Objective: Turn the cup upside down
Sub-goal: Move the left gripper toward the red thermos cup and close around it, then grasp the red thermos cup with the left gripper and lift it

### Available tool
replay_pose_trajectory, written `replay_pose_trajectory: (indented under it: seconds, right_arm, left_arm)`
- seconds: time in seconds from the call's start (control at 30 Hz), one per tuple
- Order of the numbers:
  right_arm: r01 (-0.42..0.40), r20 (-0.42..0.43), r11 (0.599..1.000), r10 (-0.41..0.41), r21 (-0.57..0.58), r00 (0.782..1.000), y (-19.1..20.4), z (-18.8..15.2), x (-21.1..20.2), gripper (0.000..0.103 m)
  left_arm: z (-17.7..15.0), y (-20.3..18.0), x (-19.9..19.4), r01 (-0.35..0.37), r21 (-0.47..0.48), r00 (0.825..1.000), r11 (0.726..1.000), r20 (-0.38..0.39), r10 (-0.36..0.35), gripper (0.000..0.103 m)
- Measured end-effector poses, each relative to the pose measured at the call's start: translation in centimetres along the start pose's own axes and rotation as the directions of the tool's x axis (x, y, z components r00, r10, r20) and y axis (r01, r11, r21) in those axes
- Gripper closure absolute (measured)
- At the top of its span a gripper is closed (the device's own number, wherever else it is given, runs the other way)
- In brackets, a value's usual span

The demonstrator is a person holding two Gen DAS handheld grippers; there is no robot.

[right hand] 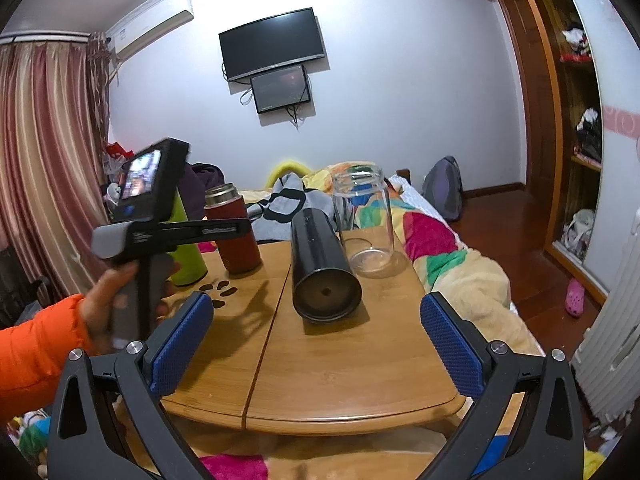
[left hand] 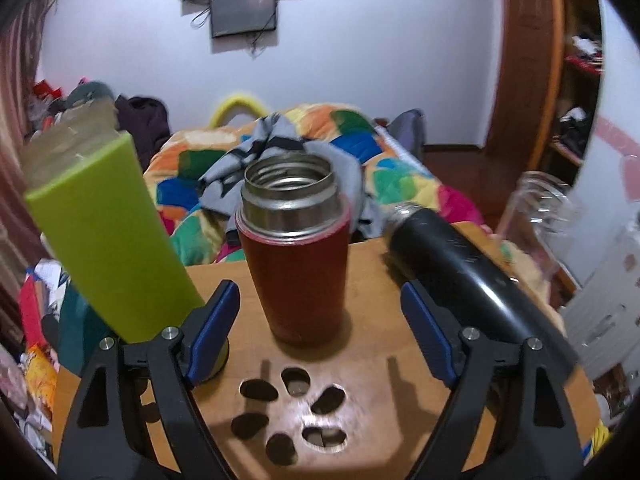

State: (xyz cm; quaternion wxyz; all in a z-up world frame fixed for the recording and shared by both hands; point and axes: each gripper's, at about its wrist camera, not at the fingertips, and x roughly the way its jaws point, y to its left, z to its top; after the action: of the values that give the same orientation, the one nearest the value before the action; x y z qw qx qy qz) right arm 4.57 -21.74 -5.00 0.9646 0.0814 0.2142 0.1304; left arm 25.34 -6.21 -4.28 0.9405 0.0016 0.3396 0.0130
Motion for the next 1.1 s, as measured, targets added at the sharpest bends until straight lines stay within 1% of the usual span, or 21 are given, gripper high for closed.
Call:
replay_pose_trajectory:
  seconds: [0.1,0.17,0.2,0.33,0.37,0.4,0.6,0.73,0.8,0.97,1.1]
  right_arm:
    - [-0.008,-0.009,1.000,0.008,0.010,1.000,-0.5,-0.2,0.4,0.000]
    - [-0.012,-0.015,1.000,0.012,0.014,1.000,-0.8,-0.3,0.7,0.000]
    - [-0.012,-0.018,1.000,0.012,0.016,1.000,-0.8,-0.4,0.8,0.000]
    - [-0.013,-0.035,0.999,0.014,0.031,0.999,-1.3,-0.6,1.4,0.000]
    - [-0.015,-0.040,0.999,0.016,0.037,0.999,-1.4,-0.6,1.5,0.000]
    - [-0.015,-0.044,0.999,0.017,0.041,0.999,-1.5,-0.7,1.7,0.000]
    - [-0.010,-0.048,0.999,0.012,0.045,0.999,-1.6,-0.8,1.9,0.000]
    - [-0.004,-0.045,1.000,0.005,0.031,0.999,-1.4,-0.8,1.9,0.000]
    - [-0.002,-0.043,1.000,0.003,0.019,0.999,-1.0,-0.9,1.8,0.000]
    - [-0.009,-0.030,1.000,0.009,-0.012,0.999,-0.4,-1.1,1.7,0.000]
    - [-0.021,-0.022,0.999,0.020,-0.027,1.000,0.0,-1.5,1.5,0.000]
  left_arm:
    - [0.2,0.1,2.0,-0.036,-0.026,0.999,0.999,-0.030,0.035,0.019]
    - [0.4,0.3,3.1,-0.048,-0.041,0.998,0.998,-0.046,0.046,0.020]
    - [0.5,0.2,3.4,-0.042,-0.041,0.998,0.998,-0.048,0.040,0.021]
    - [0.5,0.2,3.7,-0.046,-0.050,0.998,0.998,-0.047,0.044,0.031]
    - [0.5,0.2,3.6,-0.040,-0.060,0.998,0.997,-0.043,0.037,0.039]
    - [0.5,0.3,3.6,-0.038,-0.063,0.999,0.997,-0.040,0.035,0.042]
    - [0.4,0.3,3.1,-0.014,-0.053,0.999,0.998,-0.039,0.012,0.042]
    - [-0.6,0.3,1.6,0.034,-0.012,0.998,0.999,-0.044,-0.035,0.042]
    - [-1.6,0.5,0.2,0.062,0.006,0.997,0.998,-0.046,-0.062,0.042]
    - [-4.9,1.1,-4.3,0.124,0.050,0.991,0.991,-0.046,-0.122,0.042]
    - [-7.6,1.4,-7.8,0.148,0.075,0.989,0.986,-0.030,-0.146,0.042]
